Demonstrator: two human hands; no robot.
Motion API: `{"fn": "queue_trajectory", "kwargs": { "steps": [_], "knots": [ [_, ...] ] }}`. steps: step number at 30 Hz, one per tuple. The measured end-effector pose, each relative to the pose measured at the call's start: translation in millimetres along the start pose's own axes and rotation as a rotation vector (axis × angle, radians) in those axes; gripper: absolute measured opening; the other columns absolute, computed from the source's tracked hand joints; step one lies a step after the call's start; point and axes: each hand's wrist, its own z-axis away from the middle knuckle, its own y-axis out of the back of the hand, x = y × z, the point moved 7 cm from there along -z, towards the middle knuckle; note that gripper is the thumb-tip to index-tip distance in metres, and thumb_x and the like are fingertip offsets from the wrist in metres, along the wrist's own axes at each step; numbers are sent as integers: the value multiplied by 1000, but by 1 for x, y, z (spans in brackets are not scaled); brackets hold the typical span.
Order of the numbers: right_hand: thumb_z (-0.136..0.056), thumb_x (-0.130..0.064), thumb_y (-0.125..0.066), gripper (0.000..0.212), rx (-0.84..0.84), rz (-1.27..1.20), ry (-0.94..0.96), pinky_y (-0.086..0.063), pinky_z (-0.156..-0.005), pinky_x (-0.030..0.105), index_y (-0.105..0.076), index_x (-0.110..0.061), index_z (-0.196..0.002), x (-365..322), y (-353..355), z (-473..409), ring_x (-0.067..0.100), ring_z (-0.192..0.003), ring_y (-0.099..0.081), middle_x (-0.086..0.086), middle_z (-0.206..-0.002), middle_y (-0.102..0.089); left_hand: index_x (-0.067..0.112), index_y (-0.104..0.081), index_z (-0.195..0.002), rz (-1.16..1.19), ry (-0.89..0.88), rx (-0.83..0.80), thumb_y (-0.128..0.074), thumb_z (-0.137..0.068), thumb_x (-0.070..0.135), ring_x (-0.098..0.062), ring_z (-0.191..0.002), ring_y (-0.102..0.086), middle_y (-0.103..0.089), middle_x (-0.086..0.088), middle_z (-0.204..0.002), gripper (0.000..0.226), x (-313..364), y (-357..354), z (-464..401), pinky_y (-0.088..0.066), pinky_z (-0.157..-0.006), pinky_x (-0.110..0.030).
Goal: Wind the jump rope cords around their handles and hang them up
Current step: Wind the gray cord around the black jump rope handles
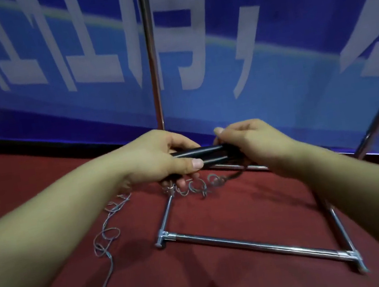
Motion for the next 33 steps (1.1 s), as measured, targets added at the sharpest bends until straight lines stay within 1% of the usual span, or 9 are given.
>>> {"fn": "queue_trajectory", "kwargs": {
  "steps": [5, 11, 15, 18, 20, 22, 24, 31, 33],
  "knots": [
    [-96, -31, -62, 21, -185, 100, 64, -49, -58, 25, -70, -18, -83, -9, 2, 40, 12, -59, -49, -1, -64, -51, 18, -73, -106, 58, -29, 66, -80, -83, 17, -12, -60, -68, -74, 2, -71, 23, 10, 0, 7, -44, -48, -16],
    [-98, -38, -57, 29, 46, 3, 55, -42, -67, 39, -67, -15, -83, -16, 23, 38, 12, -59, -43, -6, -60, -50, 13, -70, -102, 504, -43, 317, -79, -82, 10, -15, -56, -65, -72, -2, -79, 23, 25, 15, -6, -43, -46, -19],
    [-101, -35, -53, 33, 207, -223, 8, -41, -58, 36, -58, -15, -76, -17, 26, 35, 17, -53, -40, 0, -59, -48, 11, -68, -105, 944, -46, 282, -66, -93, 14, -14, -74, -72, -75, -6, -94, 12, 34, 6, -15, -53, -55, -19],
    [-103, -34, -51, 33, 224, -335, -4, -33, -45, 28, -55, -13, -77, -18, 16, 30, 15, -46, -34, 1, -58, -44, 14, -67, -117, 788, -11, 163, -54, -101, 30, -20, -101, -71, -75, -6, -111, 26, 37, -22, -23, -51, -76, -32],
    [-104, -32, -48, 31, 164, -406, -46, -27, -41, 23, -54, -12, -81, -18, 7, 26, 11, -42, -30, 0, -57, -42, 11, -65, -114, 721, -30, 133, -45, -106, 30, -20, -90, -69, -73, -7, -95, 29, 38, -38, -29, -51, -79, -35],
    [-106, -29, -44, 28, 73, -506, -141, -22, -39, 19, -54, -12, -85, -15, -3, 27, 9, -40, -26, 1, -58, -44, 6, -63, -112, 736, -32, 198, -44, -107, 27, -18, -68, -61, -68, -7, -82, 29, 33, -43, -33, -54, -66, -29],
    [-107, -29, -39, 26, -7, -550, -209, -18, -40, 18, -55, -13, -94, -12, -12, 26, 8, -40, -24, 2, -60, -46, 2, -62, -114, 766, -22, 270, -46, -107, 25, -18, -59, -56, -73, -9, -89, 29, 26, -41, -37, -51, -59, -26],
    [-107, -29, -37, 29, -100, -530, -305, -29, -40, 22, -58, -11, -115, 3, -30, 16, 8, -43, -31, 1, -63, -47, 5, -60, -101, 788, 16, 347, -48, -106, 21, -25, -65, -66, -78, -10, -95, 20, 6, -31, -48, -52, -63, -34],
    [-107, -29, -36, 29, -109, -494, -304, -35, -43, 24, -59, -12, -114, 6, -32, 14, 9, -43, -35, 0, -61, -47, 6, -61, -103, 783, 11, 345, -49, -106, 20, -21, -73, -72, -78, -10, -94, 19, 1, -31, -51, -56, -76, -36]
  ]
}}
